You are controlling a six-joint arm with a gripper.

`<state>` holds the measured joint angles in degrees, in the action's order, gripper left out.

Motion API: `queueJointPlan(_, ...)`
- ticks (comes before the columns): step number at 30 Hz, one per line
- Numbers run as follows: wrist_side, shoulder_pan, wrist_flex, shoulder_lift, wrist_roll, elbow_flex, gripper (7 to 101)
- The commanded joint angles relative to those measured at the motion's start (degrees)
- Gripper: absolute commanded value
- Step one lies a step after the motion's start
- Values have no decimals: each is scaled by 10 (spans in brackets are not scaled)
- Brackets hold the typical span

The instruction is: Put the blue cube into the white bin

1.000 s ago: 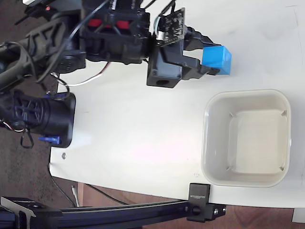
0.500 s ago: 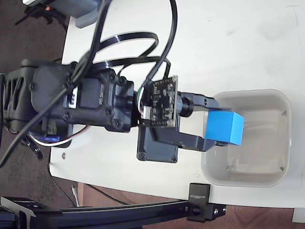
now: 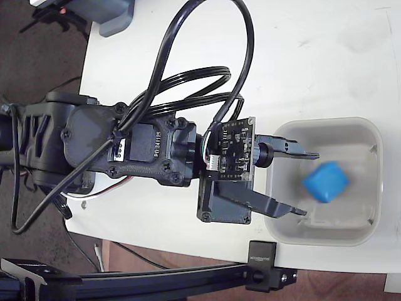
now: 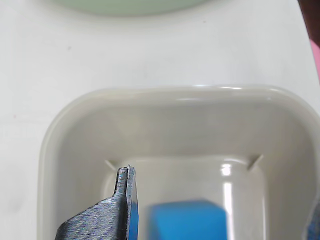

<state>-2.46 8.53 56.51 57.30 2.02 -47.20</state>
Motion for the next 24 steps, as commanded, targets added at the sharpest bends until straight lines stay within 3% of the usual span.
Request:
queueJointPlan(1,20,-2,17,27,-7,38,1003)
queueJointPlan(4,54,-18,40,76,-8,-13,1003)
queueJointPlan(10,105,-65,-50,406,-16,-432,1003)
queueJointPlan(15,102,-91,-72,675,-14,-727,1003)
queueJointPlan(24,134,-155,-139,989,18,-1073,1003)
